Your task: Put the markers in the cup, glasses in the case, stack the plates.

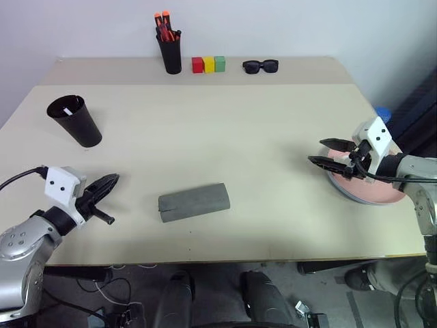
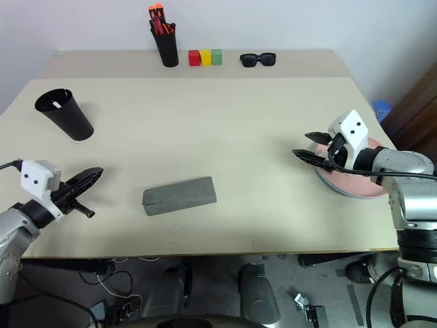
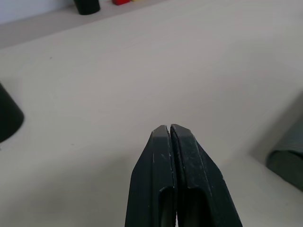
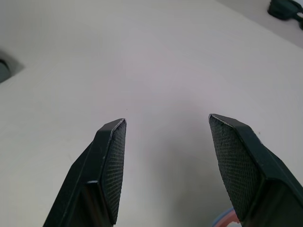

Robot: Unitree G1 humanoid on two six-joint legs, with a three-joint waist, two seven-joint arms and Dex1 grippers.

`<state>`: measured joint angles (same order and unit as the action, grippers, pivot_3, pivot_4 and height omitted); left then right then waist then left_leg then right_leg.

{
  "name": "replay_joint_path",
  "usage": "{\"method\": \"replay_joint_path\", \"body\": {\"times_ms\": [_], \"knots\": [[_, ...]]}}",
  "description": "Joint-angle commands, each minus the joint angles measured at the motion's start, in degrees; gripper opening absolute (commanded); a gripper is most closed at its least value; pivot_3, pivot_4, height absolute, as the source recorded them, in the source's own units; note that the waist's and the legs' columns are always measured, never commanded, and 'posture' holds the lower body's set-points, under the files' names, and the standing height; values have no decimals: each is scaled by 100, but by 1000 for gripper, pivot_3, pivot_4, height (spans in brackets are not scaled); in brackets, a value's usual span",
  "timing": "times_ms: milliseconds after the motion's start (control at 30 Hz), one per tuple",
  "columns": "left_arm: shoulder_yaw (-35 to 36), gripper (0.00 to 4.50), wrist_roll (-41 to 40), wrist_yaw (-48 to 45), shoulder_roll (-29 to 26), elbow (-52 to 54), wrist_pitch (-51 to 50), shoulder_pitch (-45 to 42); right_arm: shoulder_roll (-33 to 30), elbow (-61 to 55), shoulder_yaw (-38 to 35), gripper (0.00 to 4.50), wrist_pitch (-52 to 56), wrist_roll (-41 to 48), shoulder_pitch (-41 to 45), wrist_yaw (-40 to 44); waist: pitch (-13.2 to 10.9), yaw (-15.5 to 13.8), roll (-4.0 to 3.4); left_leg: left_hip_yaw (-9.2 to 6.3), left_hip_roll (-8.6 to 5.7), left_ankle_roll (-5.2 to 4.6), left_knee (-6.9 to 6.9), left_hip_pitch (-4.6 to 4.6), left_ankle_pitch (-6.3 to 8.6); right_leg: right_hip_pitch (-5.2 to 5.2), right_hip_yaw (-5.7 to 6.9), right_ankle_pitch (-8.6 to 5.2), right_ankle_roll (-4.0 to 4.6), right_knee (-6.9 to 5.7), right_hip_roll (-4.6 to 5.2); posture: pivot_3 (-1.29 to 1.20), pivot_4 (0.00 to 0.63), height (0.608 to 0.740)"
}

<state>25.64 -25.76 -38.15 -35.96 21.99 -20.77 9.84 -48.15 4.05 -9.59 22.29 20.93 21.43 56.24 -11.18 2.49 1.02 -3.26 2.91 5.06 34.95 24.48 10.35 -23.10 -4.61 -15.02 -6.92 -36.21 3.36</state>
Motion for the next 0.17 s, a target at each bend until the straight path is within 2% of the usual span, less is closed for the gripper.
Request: {"method": "replay_joint_path", "body": {"times_ms": [33,167], "knots": [[119,0,-118,70,50,306,28,117,55,95,-23,2793,-231,-41,183,11,0,4,0,0,0,0,-2,0,0,-1,0,0,0,0,0,0,150,740],[69,0,-85,87,83,294,85,168,148,266,81,2793,-382,-122,298,0,0,6,-1,2,0,0,-4,0,0,-3,-1,0,0,0,0,0,150,740]]}}
